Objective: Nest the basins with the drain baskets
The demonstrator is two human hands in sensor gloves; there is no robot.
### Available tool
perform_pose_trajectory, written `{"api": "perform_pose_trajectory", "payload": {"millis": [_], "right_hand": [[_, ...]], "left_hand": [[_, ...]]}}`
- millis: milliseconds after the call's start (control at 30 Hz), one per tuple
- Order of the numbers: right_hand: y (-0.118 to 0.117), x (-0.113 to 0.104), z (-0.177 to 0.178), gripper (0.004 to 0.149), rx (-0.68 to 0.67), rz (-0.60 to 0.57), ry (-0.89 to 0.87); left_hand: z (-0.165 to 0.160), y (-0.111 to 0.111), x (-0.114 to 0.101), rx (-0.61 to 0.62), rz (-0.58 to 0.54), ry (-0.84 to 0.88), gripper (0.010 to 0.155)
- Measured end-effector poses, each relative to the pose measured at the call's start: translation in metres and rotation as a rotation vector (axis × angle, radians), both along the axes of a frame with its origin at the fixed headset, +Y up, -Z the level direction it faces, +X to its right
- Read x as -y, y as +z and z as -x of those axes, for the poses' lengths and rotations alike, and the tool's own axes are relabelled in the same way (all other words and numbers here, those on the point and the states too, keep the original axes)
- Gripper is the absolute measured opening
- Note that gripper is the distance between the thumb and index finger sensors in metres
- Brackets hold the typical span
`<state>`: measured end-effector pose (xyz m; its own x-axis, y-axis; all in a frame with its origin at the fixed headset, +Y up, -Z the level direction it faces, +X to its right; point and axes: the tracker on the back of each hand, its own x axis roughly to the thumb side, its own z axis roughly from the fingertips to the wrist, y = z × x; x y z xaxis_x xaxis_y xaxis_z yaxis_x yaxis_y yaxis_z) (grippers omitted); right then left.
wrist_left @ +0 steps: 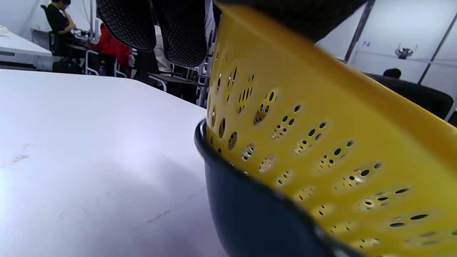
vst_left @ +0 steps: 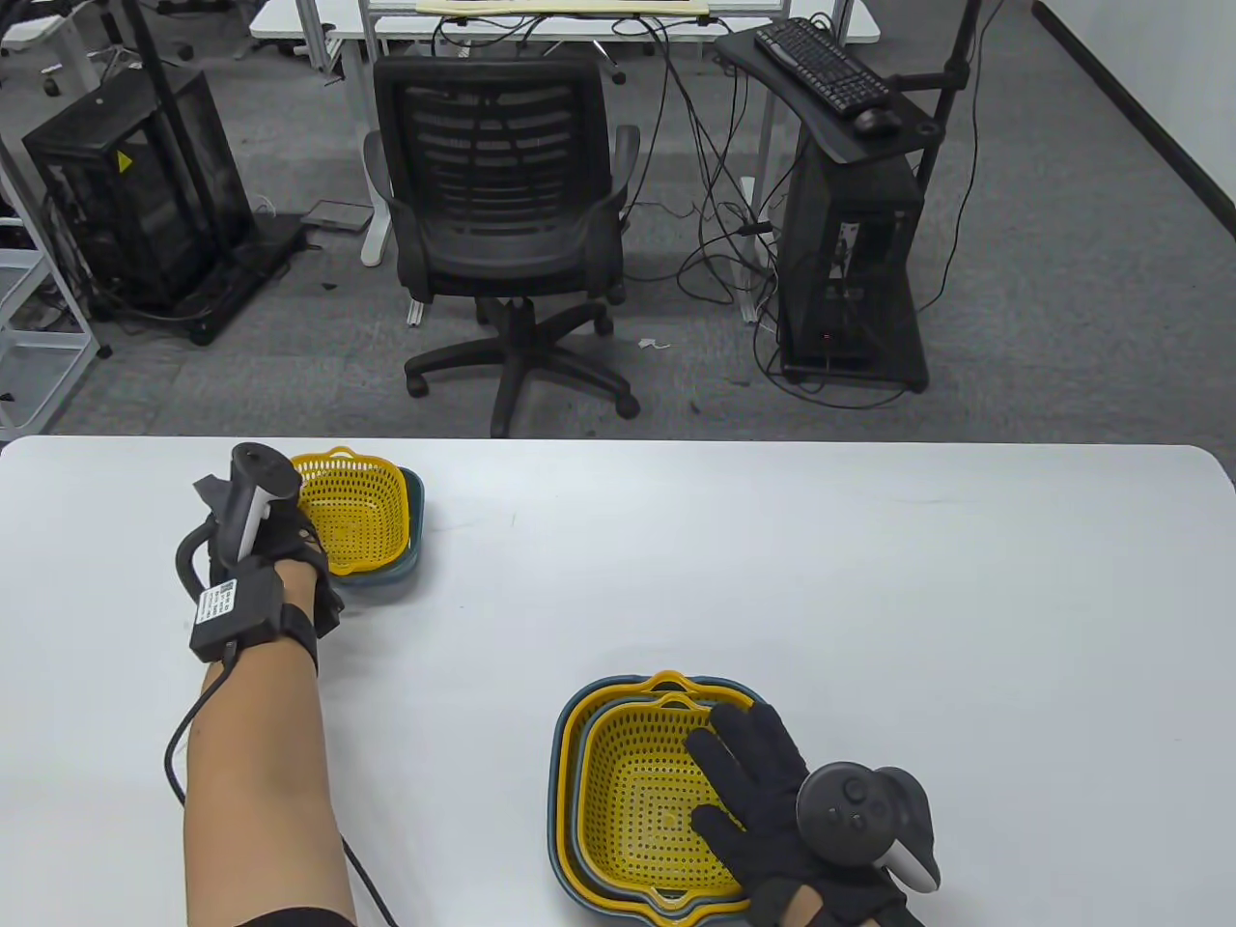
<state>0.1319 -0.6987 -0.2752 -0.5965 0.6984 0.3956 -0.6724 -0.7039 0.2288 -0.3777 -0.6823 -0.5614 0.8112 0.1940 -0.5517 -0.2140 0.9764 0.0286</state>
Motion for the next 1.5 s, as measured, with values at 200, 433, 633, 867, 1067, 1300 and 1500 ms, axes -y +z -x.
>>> {"api": "perform_pose_trajectory", "payload": {"millis": [200,433,633,867,1067,1300,1500], "right_hand": [[-0.001,0.0,-0.001,0.066,0.0,0.013,0.005],[-0.001,0.0,-0.001,0.066,-0.012,0.017,0.014],[-0.001,0.0,-0.001,0.066,-0.01,0.02,0.018],[-0.002,0.0,-0.005,0.066,0.001,0.019,0.013],[-0.008,0.004,-0.016,0.066,0.027,0.038,0.004],[-0.015,0.002,-0.05,0.066,0.137,0.032,-0.035],[-0.021,0.004,-0.076,0.069,0.229,0.056,-0.087]], "left_hand": [[-0.011,-0.008,0.021,0.024,0.075,-0.115,0.055],[-0.008,-0.014,0.034,0.01,0.132,-0.08,0.056],[0.001,-0.02,0.04,0.011,0.182,0.123,0.054],[0.003,-0.014,0.037,-0.014,0.082,0.291,0.057],[-0.006,0.001,0.021,0.033,-0.028,0.424,0.058],[-0.037,0.039,-0.02,0.099,-0.092,0.499,0.059],[-0.09,0.091,-0.049,0.232,-0.103,0.641,0.061]]}}
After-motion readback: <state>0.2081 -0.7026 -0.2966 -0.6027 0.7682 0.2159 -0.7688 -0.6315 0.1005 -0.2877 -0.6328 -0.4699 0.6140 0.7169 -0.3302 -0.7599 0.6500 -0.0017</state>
